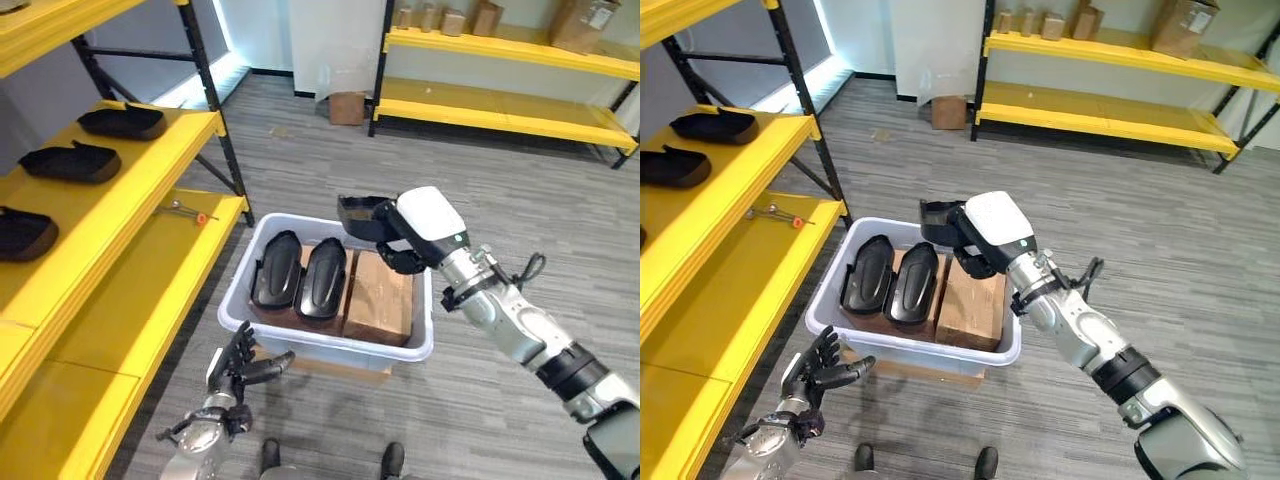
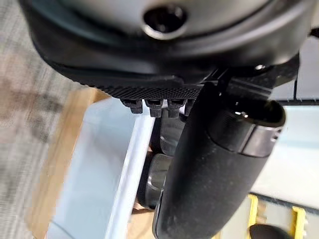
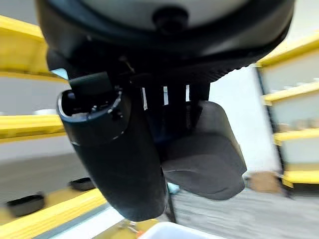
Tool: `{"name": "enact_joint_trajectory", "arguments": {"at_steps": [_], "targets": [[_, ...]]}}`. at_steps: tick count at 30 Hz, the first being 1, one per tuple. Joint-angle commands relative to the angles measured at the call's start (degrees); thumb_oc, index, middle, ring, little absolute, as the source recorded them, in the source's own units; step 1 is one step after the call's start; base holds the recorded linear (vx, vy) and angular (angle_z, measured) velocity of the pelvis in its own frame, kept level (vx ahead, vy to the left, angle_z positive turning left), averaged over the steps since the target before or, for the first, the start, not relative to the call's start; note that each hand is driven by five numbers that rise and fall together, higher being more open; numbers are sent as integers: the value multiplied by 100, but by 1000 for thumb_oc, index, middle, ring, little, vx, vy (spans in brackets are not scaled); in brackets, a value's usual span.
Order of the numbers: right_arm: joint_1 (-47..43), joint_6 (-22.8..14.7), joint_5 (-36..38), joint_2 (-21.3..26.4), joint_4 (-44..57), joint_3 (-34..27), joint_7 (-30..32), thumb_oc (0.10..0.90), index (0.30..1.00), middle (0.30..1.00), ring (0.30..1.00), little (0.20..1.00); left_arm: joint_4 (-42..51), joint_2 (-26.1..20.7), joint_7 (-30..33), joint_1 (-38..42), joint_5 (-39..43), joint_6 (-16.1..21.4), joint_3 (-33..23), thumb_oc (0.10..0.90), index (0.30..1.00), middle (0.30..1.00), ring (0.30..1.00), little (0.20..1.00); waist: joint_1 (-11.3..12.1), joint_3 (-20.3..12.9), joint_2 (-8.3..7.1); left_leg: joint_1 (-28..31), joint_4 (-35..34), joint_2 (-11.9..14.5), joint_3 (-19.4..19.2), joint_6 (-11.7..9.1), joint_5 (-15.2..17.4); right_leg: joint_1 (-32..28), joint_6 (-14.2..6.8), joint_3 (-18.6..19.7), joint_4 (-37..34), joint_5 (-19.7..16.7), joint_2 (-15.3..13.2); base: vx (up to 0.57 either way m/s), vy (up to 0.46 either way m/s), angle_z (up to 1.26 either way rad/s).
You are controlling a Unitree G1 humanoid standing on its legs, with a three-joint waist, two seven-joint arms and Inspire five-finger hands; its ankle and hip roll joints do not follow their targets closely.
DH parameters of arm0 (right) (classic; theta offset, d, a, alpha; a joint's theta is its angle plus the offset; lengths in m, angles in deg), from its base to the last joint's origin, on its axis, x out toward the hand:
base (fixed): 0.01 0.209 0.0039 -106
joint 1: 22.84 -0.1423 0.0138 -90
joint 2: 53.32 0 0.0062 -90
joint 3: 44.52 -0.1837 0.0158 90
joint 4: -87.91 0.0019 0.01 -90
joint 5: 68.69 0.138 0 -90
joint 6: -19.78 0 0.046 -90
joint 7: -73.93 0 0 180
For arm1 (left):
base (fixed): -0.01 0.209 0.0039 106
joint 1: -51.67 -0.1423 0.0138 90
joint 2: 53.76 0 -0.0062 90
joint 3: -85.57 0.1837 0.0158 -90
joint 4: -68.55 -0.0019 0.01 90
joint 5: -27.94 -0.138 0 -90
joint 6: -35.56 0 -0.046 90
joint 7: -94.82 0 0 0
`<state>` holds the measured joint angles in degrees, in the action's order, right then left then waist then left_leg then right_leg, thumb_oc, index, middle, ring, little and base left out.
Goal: Move parts from the plastic box to the shelf.
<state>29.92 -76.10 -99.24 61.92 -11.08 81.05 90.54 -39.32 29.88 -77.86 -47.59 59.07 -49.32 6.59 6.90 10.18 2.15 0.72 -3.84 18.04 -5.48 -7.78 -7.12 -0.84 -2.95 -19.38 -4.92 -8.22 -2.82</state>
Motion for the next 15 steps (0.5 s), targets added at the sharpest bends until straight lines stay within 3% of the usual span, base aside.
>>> {"name": "enact_joint_trajectory", "arguments": {"at_steps": [1,3,4,5,9,10,11,13,15], "targets": [[-1470,-108,-77,232,276,-157,574,400,300,300,300,300,203,-143,98,332,12,459,76,900,1000,1000,1000,1000,168,-127,-97,-498,62,286,-81,-461,-1816,-127,-125,-477,771,950,-369,-144,-118,66],[-1476,-74,-114,302,284,-167,592,400,300,300,300,300,186,-154,110,374,12,477,76,900,1000,1000,1000,1000,157,-101,-124,-631,254,253,-164,-404,-1788,-81,-103,-569,774,910,-401,-127,-104,81],[-1420,-59,-147,307,331,-217,649,400,300,300,300,300,174,-152,121,391,25,485,59,900,1000,1000,1000,1000,135,-85,-165,-636,452,267,-365,-372,-1631,-47,-82,-680,791,907,-450,-98,-152,125],[-1373,1,-258,306,394,-297,756,400,300,300,300,300,190,-135,133,429,70,508,42,900,1000,1000,1000,1000,93,-123,-237,-505,971,318,-680,-348,-1215,-21,-40,-852,762,964,-525,-83,-154,123],[-1357,71,-424,300,449,-359,791,400,300,300,300,300,179,-100,115,533,80,510,99,900,1000,1000,1000,1000,-18,-173,-284,-270,1474,413,-1068,-333,-797,-61,15,-1220,796,981,-619,-72,-42,82],[-1316,127,-511,328,448,-393,812,400,300,300,300,300,185,-92,88,586,65,502,166,900,1000,1000,1000,1000,-93,-264,-259,-34,1435,438,-1250,-338,-575,-64,5,-1465,899,1028,-696,-65,45,82],[-1306,128,-516,330,450,-394,814,400,300,300,300,300,185,-89,87,582,65,502,172,900,1000,1000,1000,1000,-100,-263,-257,-11,1406,425,-1250,-331,-574,-75,-7,-1476,912,1035,-708,-21,115,105],[-1196,186,-658,456,518,-572,798,400,300,300,300,300,186,-67,-35,618,-33,446,276,900,1000,1000,1000,1000,-307,-458,-139,334,438,252,-1655,-278,-343,-154,-186,-1789,1108,931,-947,34,271,103],[-1132,189,-668,470,562,-627,779,400,300,300,300,300,202,-69,-63,585,-76,438,294,900,1000,1000,1000,1000,-315,-505,-117,415,202,158,-1638,-235,-357,-173,-238,-1847,1182,899,-1037,30,232,94]]}}
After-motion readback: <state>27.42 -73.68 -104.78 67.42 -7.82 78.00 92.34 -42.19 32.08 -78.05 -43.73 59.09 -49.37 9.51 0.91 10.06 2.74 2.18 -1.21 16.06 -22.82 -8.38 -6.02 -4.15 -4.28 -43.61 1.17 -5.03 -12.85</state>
